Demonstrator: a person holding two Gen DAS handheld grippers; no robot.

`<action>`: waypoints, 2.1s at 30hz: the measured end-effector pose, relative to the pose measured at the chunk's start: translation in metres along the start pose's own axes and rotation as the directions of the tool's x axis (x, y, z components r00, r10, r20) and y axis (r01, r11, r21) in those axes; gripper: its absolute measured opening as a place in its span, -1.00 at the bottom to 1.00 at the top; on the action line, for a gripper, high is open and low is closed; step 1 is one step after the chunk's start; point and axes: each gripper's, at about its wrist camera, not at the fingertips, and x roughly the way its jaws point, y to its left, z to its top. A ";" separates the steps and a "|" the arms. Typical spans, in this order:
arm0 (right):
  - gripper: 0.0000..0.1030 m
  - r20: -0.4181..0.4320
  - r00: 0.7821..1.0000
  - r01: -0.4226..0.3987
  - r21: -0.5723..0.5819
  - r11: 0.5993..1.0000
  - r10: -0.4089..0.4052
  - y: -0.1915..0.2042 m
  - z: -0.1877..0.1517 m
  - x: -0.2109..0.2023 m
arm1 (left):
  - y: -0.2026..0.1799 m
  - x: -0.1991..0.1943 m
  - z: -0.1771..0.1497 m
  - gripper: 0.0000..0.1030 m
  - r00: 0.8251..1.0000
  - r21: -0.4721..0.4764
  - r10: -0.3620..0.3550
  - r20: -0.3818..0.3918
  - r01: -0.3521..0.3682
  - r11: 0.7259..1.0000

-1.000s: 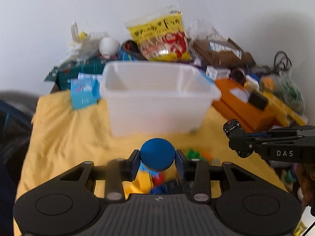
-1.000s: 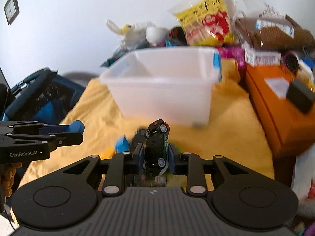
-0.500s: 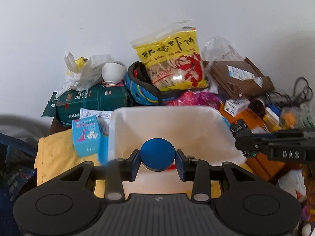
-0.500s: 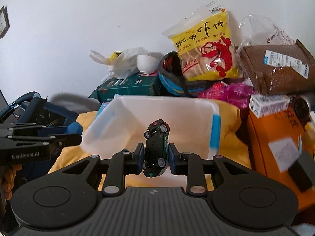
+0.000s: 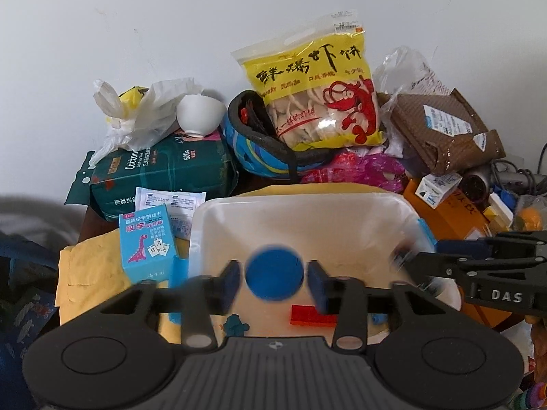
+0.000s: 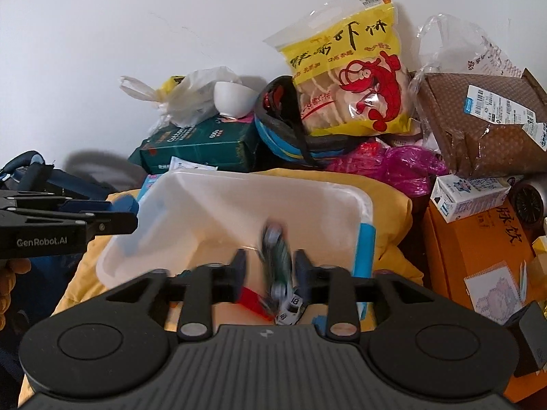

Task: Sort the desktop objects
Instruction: 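Carry the blue disc and black car into the white bin and release, then grasp the brown cube with the left tool while the right tool grasps a black car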

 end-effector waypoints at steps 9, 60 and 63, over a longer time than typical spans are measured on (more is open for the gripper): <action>-0.11 0.030 0.998 -0.046 -0.042 0.998 0.047 0.007 -0.039 -0.028 | 0.003 -0.028 -0.058 0.08 0.999 0.064 -0.023 0.038 0.021 0.998; -0.36 -0.126 0.992 -0.004 0.085 0.996 0.015 0.063 -0.220 -0.053 | -0.007 -0.055 -0.241 -0.38 0.993 -0.035 -0.082 -0.082 0.080 0.996; -0.36 -0.079 0.997 -0.010 0.100 0.995 0.018 0.056 -0.205 -0.063 | -0.006 -0.059 -0.227 -0.38 0.996 -0.029 -0.080 -0.049 0.078 0.997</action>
